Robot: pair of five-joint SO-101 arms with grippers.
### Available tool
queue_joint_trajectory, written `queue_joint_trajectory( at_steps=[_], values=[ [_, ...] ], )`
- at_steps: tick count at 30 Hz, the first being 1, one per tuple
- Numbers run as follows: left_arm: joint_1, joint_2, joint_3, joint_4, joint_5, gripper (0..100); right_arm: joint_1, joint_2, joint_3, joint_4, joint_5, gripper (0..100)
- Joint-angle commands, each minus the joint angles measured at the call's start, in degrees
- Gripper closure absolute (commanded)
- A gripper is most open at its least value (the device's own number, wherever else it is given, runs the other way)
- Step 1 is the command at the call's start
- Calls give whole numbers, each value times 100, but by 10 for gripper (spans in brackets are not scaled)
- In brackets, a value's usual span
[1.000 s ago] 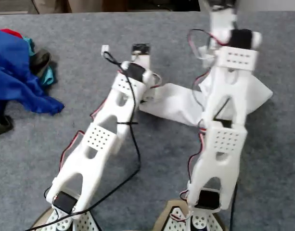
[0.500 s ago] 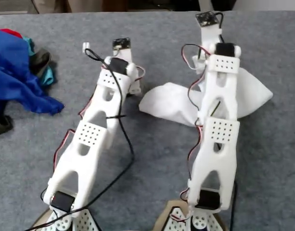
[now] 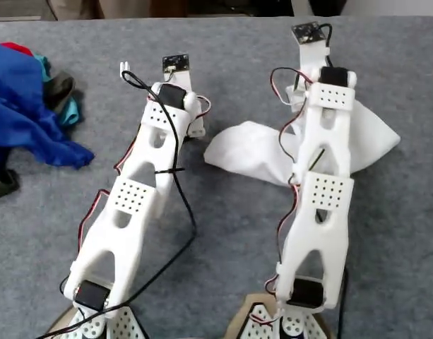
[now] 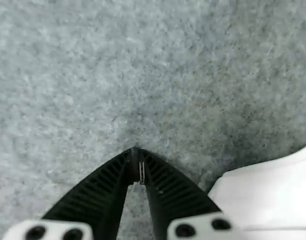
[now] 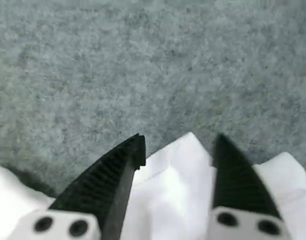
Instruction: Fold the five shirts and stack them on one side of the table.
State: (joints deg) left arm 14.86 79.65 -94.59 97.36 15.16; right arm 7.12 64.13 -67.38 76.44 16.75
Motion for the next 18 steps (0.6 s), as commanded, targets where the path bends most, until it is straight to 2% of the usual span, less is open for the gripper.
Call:
queue_joint_trajectory(
  at_steps=[1, 16, 18],
  values=[
    [-105, -66, -132, -88, 0, 981, 136, -4, -4, -18, 9, 829],
    [-114, -66, -132, -53, -9, 981, 365, 13, 48, -299, 62, 829],
    [-114, -66, -132, -53, -9, 981, 338, 57, 48, -290, 273, 829]
  ],
)
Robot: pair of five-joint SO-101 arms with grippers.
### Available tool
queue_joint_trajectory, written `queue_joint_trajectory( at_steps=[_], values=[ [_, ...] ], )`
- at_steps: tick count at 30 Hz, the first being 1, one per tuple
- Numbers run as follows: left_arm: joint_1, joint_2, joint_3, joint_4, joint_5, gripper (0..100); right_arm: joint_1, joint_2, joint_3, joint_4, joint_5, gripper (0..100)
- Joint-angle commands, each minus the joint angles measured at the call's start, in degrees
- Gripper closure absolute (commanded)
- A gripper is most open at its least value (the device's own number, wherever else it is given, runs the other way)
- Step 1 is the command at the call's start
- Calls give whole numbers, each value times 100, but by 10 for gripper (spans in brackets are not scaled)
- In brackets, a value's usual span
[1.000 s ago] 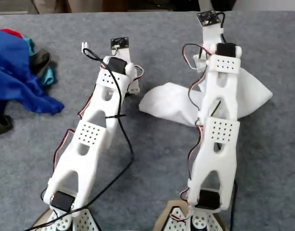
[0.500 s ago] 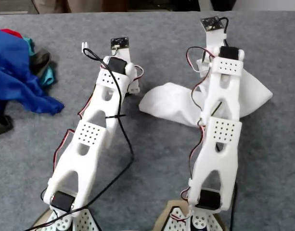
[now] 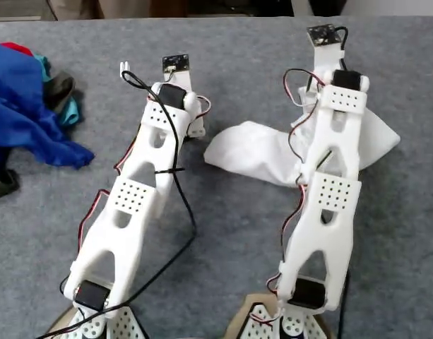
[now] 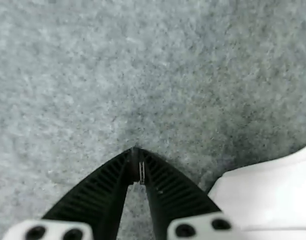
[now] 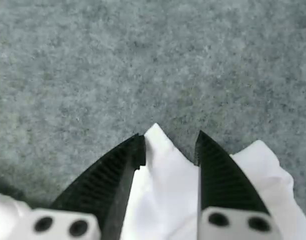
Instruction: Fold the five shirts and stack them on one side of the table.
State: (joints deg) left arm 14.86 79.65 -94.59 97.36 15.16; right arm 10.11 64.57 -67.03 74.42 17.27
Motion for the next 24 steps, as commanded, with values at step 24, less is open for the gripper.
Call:
queue_joint_trajectory(
  at_steps=[24],
  values=[
    [-114, -66, -132, -53, -9, 981, -48, 198, -136, -88, 580, 988]
  ],
)
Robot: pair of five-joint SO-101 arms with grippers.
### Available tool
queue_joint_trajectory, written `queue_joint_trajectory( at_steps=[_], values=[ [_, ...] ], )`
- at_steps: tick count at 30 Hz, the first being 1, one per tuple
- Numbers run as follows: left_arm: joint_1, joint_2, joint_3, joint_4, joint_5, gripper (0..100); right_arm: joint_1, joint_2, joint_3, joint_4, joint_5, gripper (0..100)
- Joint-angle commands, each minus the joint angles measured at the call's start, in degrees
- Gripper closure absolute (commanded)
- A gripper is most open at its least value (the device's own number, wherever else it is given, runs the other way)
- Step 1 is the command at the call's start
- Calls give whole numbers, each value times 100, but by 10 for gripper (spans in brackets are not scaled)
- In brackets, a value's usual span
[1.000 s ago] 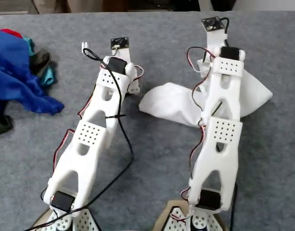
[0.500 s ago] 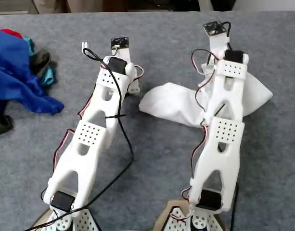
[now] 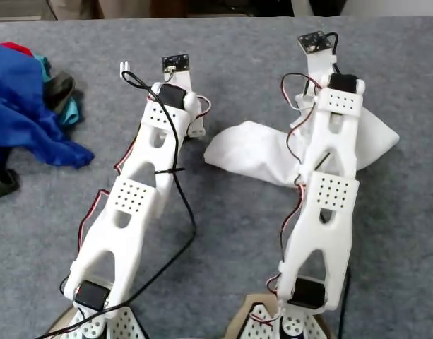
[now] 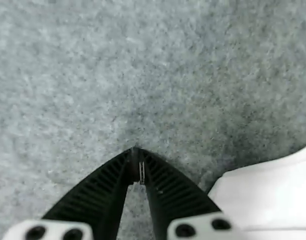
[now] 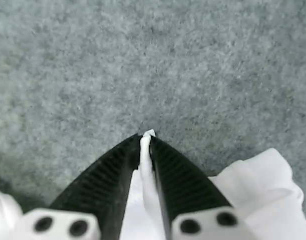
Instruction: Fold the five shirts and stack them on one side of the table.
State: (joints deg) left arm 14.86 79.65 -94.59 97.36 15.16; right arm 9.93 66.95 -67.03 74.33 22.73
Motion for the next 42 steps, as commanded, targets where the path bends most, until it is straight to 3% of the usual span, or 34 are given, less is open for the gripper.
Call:
queue_joint_trajectory(
  at_steps=[1, 7, 12, 15, 20, 26, 30, 37, 42],
  values=[
    [-114, -66, -132, -53, -9, 981, -22, -48, -136, -79, 26, 992],
    [-114, -66, -132, -70, -9, 981, -31, -127, -400, 35, 9, 994],
    [-105, -66, -132, -176, -9, 979, 22, -514, -1824, 1055, -149, 994],
    [-132, -207, -132, -132, -53, 978, 4, -971, -2905, 1820, -149, 994],
    [-273, -787, -97, 360, -519, 978, 40, -2624, -2554, 2013, -185, 994],
    [-510, -1244, -62, 360, -862, 978, 40, -4338, -2466, 1978, -158, 994],
    [-422, -1534, 624, 360, -1002, 978, 233, -5042, -2466, 1705, -158, 994],
    [-79, -2800, 2532, 360, -1178, 978, 875, -5226, -2448, 1002, 475, 994],
    [624, -3758, 3332, 352, -1319, 978, 1112, -5121, -1851, 440, 1081, 994]
  ],
)
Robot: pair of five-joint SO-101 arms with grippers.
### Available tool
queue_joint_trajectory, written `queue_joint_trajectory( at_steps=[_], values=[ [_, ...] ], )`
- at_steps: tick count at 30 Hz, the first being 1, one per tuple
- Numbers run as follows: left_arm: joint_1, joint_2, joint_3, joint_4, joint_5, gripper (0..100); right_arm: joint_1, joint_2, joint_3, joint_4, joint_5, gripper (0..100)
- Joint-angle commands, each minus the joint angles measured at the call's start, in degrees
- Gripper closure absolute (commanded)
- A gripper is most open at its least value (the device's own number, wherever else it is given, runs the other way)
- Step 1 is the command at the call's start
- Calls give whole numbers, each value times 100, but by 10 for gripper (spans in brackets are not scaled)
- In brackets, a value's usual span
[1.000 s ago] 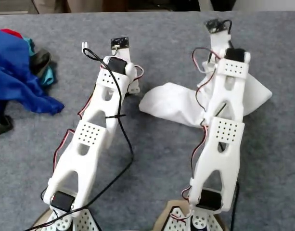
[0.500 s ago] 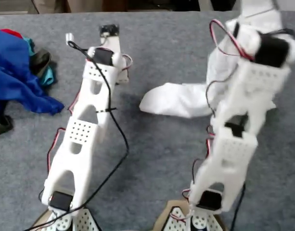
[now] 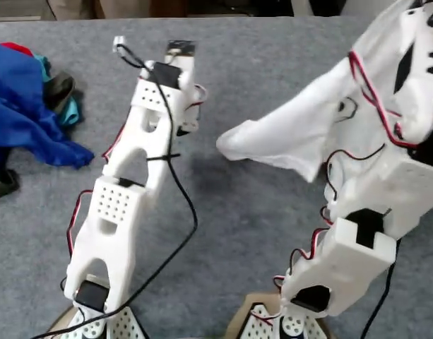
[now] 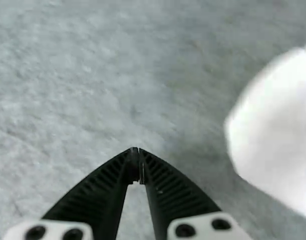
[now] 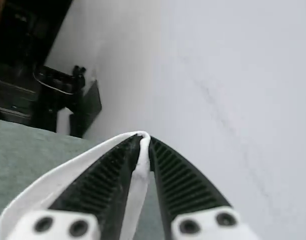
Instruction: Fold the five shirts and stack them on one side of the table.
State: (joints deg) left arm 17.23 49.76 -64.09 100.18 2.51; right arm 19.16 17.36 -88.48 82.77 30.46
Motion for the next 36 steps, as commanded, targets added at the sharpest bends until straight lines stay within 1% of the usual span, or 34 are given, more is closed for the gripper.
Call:
queue_joint_trajectory(
  at_steps=[1, 5, 8, 11, 14, 16, 20, 27, 32, 36],
  values=[
    [545, -901, 378, 70, -53, 978, 207, -101, 523, -519, 404, 994],
    [1275, -1218, 536, 62, -53, 979, 198, 286, 1473, -879, 897, 994],
    [1776, -1235, 527, 62, -44, 979, 198, 690, 2018, -1204, 1108, 994],
    [2145, -1226, 527, 18, 0, 981, 233, 1174, 2352, -1451, 1116, 994],
    [2356, -1226, 536, -281, 308, 981, 286, 1754, 2536, -1635, 1081, 994],
    [2409, -1226, 571, -633, 404, 981, 330, 2193, 2510, -1732, 826, 995],
    [2426, -1121, 853, -1530, 404, 981, 488, 2888, 2501, -1969, 9, 995],
    [2453, -321, 1477, -2884, 404, 981, 796, 3697, 2510, -2356, -1477, 995],
    [2242, 462, 1459, -4035, 404, 981, 804, 4040, 2510, -2426, -1644, 995],
    [1916, 611, 1187, -4176, 404, 981, 804, 4127, 2510, -2409, -1626, 995]
  ],
)
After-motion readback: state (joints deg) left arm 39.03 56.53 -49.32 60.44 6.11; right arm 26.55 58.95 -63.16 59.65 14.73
